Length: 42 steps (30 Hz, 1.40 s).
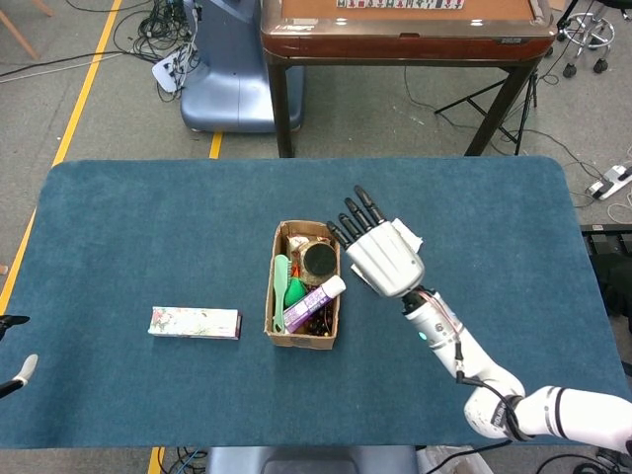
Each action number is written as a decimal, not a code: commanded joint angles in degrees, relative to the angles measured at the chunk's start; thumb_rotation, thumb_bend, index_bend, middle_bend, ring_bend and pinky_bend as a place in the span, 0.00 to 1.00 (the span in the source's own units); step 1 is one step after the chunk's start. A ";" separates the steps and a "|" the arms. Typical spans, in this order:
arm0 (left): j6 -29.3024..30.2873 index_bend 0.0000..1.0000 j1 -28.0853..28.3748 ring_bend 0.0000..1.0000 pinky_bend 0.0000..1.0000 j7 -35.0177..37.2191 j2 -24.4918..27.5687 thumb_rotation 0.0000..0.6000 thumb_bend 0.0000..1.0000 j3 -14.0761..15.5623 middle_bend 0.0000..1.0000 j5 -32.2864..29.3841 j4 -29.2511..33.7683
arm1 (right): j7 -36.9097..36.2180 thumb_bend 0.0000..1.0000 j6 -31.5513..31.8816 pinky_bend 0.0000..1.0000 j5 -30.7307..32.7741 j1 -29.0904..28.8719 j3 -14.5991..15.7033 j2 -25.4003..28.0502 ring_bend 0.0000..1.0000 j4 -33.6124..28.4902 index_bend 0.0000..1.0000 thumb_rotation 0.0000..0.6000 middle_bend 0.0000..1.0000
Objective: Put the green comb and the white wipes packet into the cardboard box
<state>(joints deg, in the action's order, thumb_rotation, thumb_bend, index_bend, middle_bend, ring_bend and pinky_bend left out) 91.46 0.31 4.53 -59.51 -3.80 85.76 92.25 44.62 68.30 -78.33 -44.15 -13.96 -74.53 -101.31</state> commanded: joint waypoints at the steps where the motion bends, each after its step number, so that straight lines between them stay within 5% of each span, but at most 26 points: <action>1: -0.27 0.30 0.18 0.23 0.41 -0.48 -0.12 1.00 0.28 0.00 0.32 -0.01 0.11 | -0.50 0.00 1.68 0.09 2.54 2.84 0.45 3.46 0.15 -1.14 0.28 1.00 0.31; 18: -1.13 0.30 0.58 0.23 0.41 -1.28 -0.51 1.00 0.28 -0.09 0.32 -0.56 0.01 | -12.03 0.00 -6.52 0.09 12.78 6.32 3.50 3.84 0.15 13.28 0.28 1.00 0.22; 28: -0.99 0.30 0.50 0.23 0.41 -0.85 -0.39 1.00 0.28 -0.12 0.32 -0.58 0.04 | -9.26 0.00 -12.85 0.09 16.73 4.41 6.28 -1.73 0.06 19.58 0.27 1.00 0.12; 42: -0.07 0.30 -0.06 0.23 0.41 0.62 0.15 1.00 0.28 -0.14 0.32 -0.44 0.16 | -9.19 0.00 -18.13 0.05 16.22 0.49 7.51 -11.99 0.00 31.14 0.12 1.00 0.00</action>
<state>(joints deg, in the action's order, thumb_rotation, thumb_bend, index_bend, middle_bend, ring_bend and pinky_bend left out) 91.35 0.28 5.12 -59.40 -3.93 85.34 92.41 35.69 51.24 -61.99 -42.89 -6.58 -85.10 -71.78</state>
